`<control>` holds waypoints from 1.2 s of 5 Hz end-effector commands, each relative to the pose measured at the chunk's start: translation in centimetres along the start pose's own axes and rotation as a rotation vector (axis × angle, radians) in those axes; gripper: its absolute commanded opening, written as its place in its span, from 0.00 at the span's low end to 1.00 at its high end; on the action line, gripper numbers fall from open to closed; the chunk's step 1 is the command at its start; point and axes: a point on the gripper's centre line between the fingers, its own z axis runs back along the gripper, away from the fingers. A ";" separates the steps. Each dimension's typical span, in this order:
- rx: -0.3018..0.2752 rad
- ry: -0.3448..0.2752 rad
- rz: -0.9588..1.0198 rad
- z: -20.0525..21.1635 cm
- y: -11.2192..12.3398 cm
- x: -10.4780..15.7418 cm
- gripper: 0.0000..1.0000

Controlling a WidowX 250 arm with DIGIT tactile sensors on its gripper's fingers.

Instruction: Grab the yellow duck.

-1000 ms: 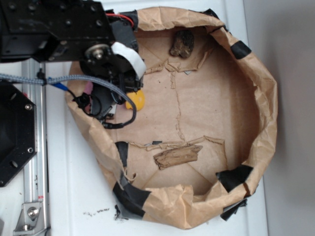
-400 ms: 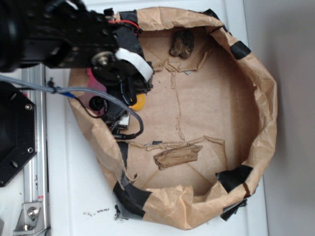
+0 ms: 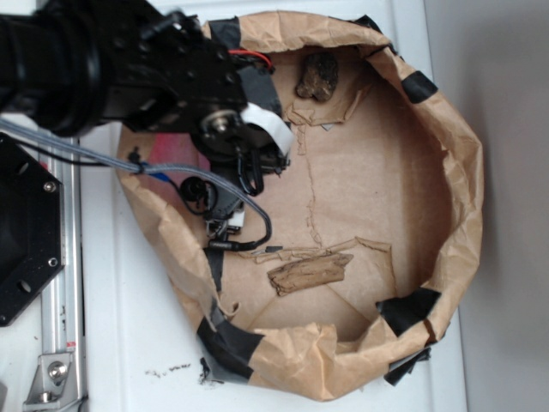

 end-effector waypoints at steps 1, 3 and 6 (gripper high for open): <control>0.014 0.020 -0.015 -2.1 0.4 -0.4 1.00; -0.040 0.004 0.026 -2.4 0.8 -0.8 0.00; -0.039 -0.007 0.011 -2.3 0.7 -0.9 0.00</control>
